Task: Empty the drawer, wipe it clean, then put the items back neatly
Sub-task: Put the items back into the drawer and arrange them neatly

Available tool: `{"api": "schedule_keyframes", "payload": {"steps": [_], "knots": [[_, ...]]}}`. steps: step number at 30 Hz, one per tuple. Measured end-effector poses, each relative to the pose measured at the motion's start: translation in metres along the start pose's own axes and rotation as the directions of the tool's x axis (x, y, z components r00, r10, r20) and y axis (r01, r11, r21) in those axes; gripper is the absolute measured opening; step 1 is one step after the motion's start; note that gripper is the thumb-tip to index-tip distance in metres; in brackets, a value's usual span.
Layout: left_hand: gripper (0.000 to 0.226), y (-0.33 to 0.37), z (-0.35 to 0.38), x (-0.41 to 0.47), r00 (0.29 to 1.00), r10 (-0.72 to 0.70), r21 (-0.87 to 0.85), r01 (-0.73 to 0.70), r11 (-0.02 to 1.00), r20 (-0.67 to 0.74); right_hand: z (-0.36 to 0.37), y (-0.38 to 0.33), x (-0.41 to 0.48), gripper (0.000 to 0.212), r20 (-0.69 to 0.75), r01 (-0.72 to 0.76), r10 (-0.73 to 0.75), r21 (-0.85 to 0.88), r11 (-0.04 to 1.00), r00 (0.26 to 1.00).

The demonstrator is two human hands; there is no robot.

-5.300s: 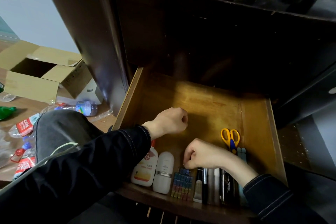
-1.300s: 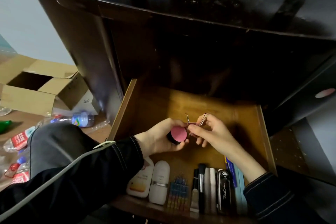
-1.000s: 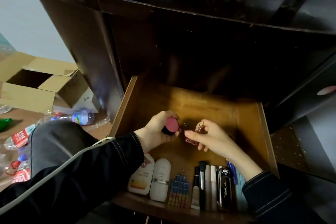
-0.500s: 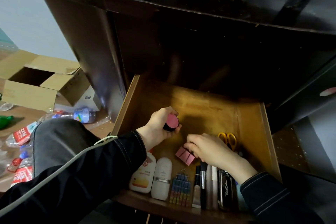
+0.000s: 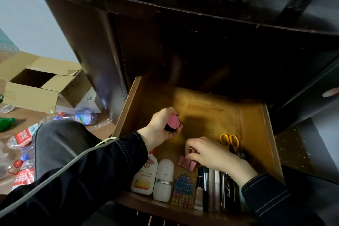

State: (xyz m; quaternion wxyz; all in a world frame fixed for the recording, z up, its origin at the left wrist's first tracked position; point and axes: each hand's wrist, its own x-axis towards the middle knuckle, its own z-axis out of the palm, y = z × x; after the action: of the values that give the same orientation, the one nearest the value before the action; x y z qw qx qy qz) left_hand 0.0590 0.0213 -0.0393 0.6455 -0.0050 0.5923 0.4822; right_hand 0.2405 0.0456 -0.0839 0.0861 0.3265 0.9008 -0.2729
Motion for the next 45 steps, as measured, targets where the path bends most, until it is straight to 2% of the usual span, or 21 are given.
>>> {"api": "schedule_keyframes", "payload": {"steps": [3, 7, 12, 20, 25, 29, 32, 34, 37, 39, 40, 41, 45], "knots": [[0.024, 0.0, 0.0, 0.0, 1.0, 0.002, -0.005, -0.002, 1.0, -0.001, -0.002, 0.001, 0.0, 0.007, -0.007, -0.039, 0.04, 0.129, 0.991, 0.999], [0.031, -0.001, 0.0, -0.001, 1.0, 0.007, -0.017, -0.007, 1.0, 0.003, -0.002, -0.003, 0.0, 0.007, 0.027, -0.031, 0.027, 0.171, 0.985, 0.999], [0.014, -0.001, 0.0, 0.0, 1.0, 0.0, -0.021, 0.0, 1.0, 0.019, 0.003, -0.007, 0.0, 0.009, 0.072, -0.042, 0.027, 0.216, 0.975, 0.997], [0.016, -0.002, 0.0, 0.002, 1.0, -0.011, -0.021, 0.011, 1.0, 0.008, 0.001, -0.01, -0.001, 0.01, 0.107, -0.028, 0.006, 0.207, 0.978, 0.994], [0.021, -0.002, 0.0, 0.002, 0.999, -0.015, -0.033, 0.016, 0.999, 0.03, 0.003, -0.009, -0.001, 0.021, 0.125, -0.03, 0.006, 0.188, 0.982, 0.992], [0.016, -0.001, 0.001, -0.001, 0.996, -0.04, -0.056, 0.044, 0.997, 0.075, 0.003, -0.008, 0.0, 0.032, 0.109, -0.058, 0.037, 0.199, 0.978, 0.993], [0.02, -0.001, 0.001, -0.001, 0.995, -0.053, -0.11, 0.062, 0.992, 0.085, -0.007, -0.004, -0.003, 0.029, 0.017, -0.116, 0.115, 0.206, 0.972, 0.993], [0.019, 0.0, 0.002, -0.003, 0.994, -0.066, -0.094, 0.074, 0.993, 0.09, -0.017, -0.001, -0.006, 0.025, -0.14, -0.16, 0.193, 0.215, 0.963, 0.971], [0.014, -0.003, 0.002, -0.005, 0.98, -0.122, -0.055, 0.132, 0.99, 0.154, -0.028, -0.003, -0.01, 0.042, -0.351, -0.145, 0.267, 0.336, 0.931, 0.898], [0.022, -0.005, 0.001, -0.008, 0.959, -0.149, -0.028, 0.16, 0.987, 0.243, -0.029, -0.01, -0.01, 0.061, -0.361, -0.11, 0.253, 0.372, 0.922, 0.898], [0.023, -0.006, 0.002, -0.008, 0.96, -0.127, 0.047, 0.119, 0.992, 0.25, -0.028, -0.013, -0.01, 0.068, -0.351, -0.105, 0.239, 0.36, 0.927, 0.905], [0.022, -0.004, 0.002, -0.009, 0.957, -0.154, 0.031, 0.151, 0.988, 0.245, -0.027, -0.015, -0.01, 0.073, -0.345, -0.102, 0.223, 0.335, 0.937, 0.912], [0.016, -0.009, 0.005, -0.014, 0.935, -0.084, 0.149, 0.034, 0.988, 0.345, -0.027, -0.014, -0.009, 0.074, -0.371, -0.083, 0.194, 0.293, 0.952, 0.908]]}}
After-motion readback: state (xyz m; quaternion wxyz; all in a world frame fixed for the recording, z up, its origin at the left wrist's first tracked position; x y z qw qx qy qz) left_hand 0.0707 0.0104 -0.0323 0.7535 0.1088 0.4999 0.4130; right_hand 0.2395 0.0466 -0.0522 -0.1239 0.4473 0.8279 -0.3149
